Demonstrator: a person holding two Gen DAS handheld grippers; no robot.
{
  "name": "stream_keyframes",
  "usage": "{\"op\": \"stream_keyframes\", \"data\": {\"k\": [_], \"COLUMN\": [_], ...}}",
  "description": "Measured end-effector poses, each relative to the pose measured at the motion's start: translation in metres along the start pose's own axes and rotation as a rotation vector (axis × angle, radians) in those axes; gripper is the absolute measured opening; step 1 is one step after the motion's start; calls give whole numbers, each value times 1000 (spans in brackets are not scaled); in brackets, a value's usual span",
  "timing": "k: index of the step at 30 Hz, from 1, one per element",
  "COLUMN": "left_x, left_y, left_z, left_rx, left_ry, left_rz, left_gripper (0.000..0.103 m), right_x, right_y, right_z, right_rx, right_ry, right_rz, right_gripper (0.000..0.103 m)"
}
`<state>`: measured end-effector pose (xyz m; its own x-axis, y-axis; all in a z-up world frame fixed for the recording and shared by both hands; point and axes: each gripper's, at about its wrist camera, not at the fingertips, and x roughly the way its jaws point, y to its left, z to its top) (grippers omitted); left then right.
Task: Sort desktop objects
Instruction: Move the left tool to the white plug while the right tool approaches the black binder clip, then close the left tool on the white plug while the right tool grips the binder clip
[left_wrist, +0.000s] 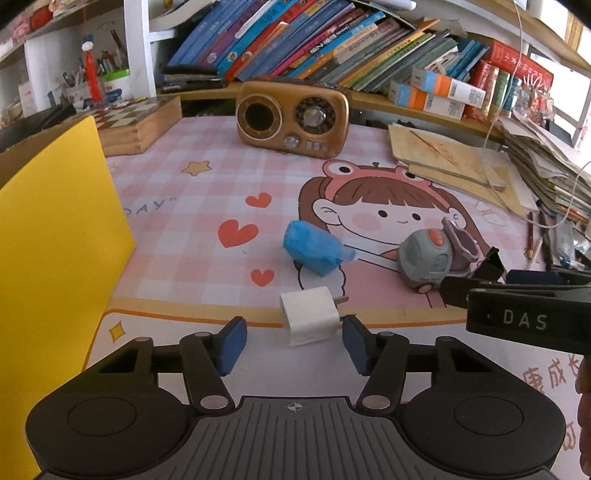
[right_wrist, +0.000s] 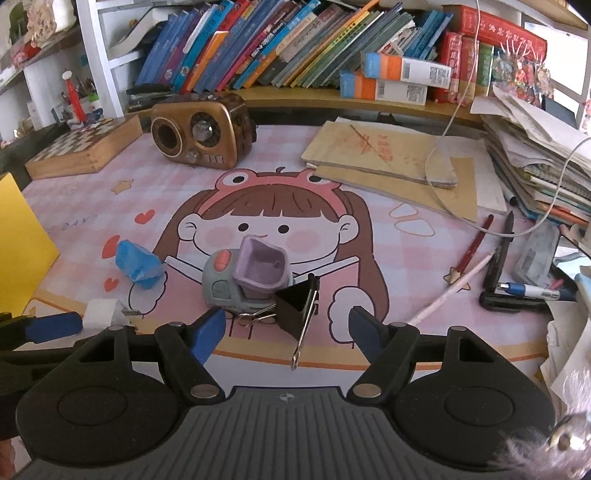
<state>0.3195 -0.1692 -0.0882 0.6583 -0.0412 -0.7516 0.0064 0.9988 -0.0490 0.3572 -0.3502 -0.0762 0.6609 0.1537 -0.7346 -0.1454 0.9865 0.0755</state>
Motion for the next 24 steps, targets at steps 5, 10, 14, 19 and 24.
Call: {"op": "stream_keyframes", "data": {"k": [5, 10, 14, 19, 24], "left_x": [2, 5, 7, 8, 3], "left_y": [-2, -9, -12, -14, -13], "left_z": [2, 4, 6, 7, 6], "left_rx": [1, 22, 26, 29, 34], "left_ry": [-5, -13, -15, -24, -41], "left_rz": [2, -7, -7, -10, -23], "left_gripper": [52, 52, 49, 45, 45], "right_x": [6, 9, 9, 9, 5], "right_y": [-1, -5, -6, -14, -19], "right_z": [0, 1, 2, 0, -3], "right_rx": [-3, -1, 1, 15, 11], "right_ry": [7, 10, 10, 23, 22], "right_rz": [1, 0, -1, 14, 36], "right_gripper": [68, 68, 66, 50, 40]}}
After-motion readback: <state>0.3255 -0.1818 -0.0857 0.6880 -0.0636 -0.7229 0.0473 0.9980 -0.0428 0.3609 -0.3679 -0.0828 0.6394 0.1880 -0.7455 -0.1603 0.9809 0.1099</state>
